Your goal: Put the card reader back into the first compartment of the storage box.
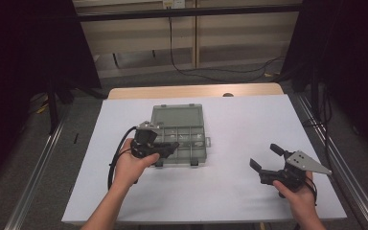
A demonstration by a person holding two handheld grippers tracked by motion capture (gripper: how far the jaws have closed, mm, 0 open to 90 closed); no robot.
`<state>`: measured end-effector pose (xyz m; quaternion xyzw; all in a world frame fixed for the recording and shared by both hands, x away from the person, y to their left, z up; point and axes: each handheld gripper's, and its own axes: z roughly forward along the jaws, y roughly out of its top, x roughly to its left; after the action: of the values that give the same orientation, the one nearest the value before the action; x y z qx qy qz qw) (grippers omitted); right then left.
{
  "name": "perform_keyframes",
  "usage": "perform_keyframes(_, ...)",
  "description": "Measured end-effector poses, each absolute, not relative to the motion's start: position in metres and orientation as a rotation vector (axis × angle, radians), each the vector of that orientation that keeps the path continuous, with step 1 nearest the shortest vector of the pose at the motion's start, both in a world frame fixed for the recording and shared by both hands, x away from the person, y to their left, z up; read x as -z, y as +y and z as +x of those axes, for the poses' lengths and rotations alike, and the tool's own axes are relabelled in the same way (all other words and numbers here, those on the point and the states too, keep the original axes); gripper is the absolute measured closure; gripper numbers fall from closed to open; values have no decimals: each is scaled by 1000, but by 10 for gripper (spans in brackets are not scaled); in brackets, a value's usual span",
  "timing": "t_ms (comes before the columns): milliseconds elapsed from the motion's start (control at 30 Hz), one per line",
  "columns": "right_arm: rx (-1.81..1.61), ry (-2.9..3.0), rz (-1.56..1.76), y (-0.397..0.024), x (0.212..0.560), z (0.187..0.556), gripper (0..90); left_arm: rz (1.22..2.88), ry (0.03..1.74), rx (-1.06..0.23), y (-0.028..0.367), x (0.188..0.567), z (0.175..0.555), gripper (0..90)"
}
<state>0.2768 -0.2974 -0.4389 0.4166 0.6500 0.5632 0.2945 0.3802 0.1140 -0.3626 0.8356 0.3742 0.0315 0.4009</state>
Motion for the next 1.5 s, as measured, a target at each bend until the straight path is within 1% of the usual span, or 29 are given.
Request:
perform_keyframes(767, -1497, 1726, 1107, -298, 439, 277, 41, 2098, 1018, -145, 122, 362, 397, 741)
perform_keyframes(1500, -1498, 1724, 1100, -298, 438, 277, 41, 2071, 1083, -157, 127, 363, 413, 741)
